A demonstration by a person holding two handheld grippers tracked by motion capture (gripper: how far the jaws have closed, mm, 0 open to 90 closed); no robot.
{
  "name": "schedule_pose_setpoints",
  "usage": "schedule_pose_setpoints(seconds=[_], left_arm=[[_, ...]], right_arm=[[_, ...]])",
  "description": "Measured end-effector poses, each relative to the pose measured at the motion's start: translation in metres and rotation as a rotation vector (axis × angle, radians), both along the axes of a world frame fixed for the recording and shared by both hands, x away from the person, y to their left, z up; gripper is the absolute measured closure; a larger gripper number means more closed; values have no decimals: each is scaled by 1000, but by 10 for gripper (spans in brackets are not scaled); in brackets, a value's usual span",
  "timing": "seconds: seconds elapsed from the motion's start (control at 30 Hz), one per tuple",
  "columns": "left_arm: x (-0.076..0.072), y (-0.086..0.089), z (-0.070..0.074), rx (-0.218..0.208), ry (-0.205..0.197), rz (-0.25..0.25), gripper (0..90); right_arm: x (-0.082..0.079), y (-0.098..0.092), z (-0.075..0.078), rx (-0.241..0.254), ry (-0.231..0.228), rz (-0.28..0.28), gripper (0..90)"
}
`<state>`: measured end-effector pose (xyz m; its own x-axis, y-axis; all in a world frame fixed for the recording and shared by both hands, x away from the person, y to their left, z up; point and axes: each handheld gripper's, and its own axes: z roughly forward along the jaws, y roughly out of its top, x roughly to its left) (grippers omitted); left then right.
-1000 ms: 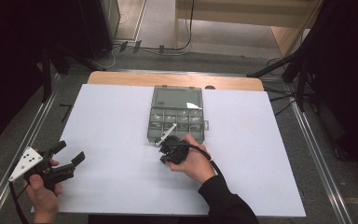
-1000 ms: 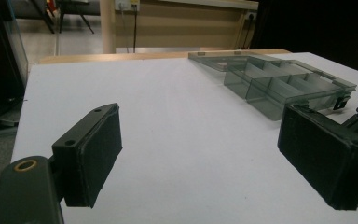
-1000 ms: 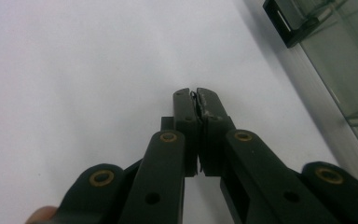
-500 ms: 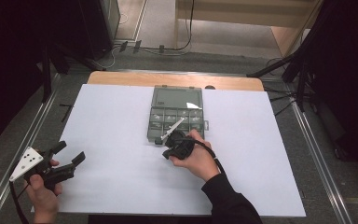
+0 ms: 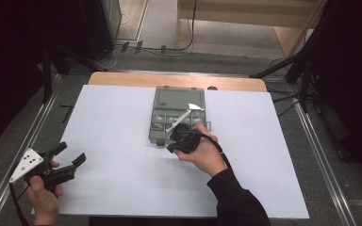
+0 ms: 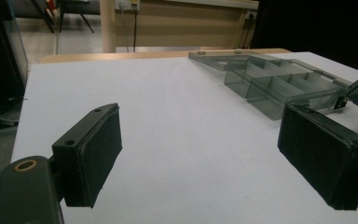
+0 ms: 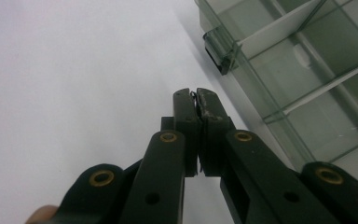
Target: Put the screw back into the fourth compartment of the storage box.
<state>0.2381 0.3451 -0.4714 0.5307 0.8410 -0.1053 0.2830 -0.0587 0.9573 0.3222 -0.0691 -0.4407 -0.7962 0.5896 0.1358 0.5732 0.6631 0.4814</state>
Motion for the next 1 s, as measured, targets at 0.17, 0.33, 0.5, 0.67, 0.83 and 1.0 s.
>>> schedule_pose_setpoints(seconds=[0.17, 0.33, 0.5, 0.67, 0.83, 1.0], left_arm=[[0, 0, 0, 1, 1, 0, 138], [0, 0, 0, 0, 0, 0, 138], [0, 0, 0, 4, 2, 0, 138], [0, 0, 0, 5, 3, -2, 137], [0, -1, 0, 5, 2, -2, 137], [0, 0, 0, 7, 1, -2, 138]], right_arm=[[3, -3, 8, 8, -8, -2, 898], [6, -9, 15, 21, -9, -15, 898], [11, -14, 22, 25, -15, -24, 898], [15, -19, 29, 25, -18, -38, 898], [22, -23, 34, 26, -20, -46, 898], [28, -27, 38, 28, -18, -62, 899]])
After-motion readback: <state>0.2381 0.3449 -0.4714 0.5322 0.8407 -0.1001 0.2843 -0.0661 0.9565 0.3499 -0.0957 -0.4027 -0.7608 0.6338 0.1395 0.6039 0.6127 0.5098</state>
